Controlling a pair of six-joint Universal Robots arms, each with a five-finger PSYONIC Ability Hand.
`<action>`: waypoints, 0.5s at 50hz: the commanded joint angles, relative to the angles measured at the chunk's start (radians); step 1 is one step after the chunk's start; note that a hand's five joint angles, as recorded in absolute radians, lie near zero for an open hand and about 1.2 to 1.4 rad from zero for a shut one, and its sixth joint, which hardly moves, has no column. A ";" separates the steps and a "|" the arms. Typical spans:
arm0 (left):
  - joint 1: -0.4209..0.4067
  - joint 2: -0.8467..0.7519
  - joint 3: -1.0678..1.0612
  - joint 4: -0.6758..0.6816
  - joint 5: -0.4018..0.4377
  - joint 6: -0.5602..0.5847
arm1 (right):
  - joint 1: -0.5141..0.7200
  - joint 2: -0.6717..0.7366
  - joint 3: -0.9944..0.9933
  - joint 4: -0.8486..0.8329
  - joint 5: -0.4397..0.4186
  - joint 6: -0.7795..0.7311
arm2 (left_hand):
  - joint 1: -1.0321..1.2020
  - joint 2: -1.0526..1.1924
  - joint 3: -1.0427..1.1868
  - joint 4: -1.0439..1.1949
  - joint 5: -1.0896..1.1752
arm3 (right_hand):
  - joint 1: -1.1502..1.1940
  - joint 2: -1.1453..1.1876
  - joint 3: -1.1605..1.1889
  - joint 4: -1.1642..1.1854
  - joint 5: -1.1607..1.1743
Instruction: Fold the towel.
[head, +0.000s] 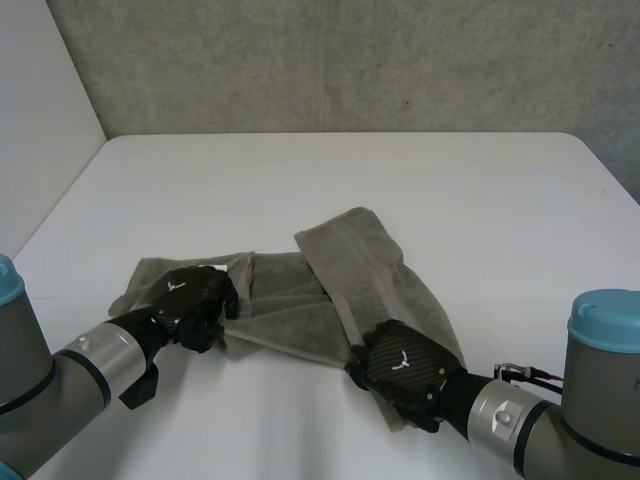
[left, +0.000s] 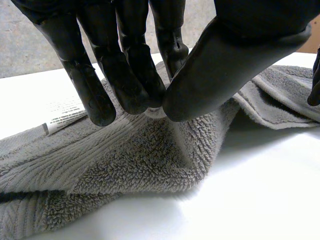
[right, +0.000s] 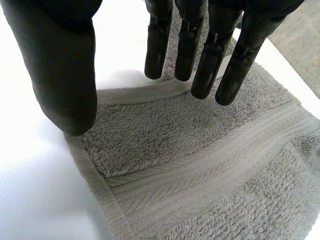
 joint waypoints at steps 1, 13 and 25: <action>0.000 0.000 0.000 0.000 0.000 0.000 | -0.001 -0.011 0.005 0.001 -0.001 -0.001 | 0.099 0.065 0.059 0.037 0.073 | -0.041 -0.057 -0.047 -0.053 -0.014; -0.002 0.001 0.000 -0.002 0.000 0.000 | 0.001 0.008 0.005 0.000 -0.002 -0.009 | 0.099 0.065 0.059 0.037 0.073 | -0.033 -0.048 -0.038 -0.044 -0.005; -0.003 0.000 -0.002 -0.002 0.000 0.000 | 0.001 0.048 0.000 -0.006 0.004 -0.067 | 0.099 0.065 0.059 0.037 0.073 | -0.015 -0.030 -0.021 -0.027 0.012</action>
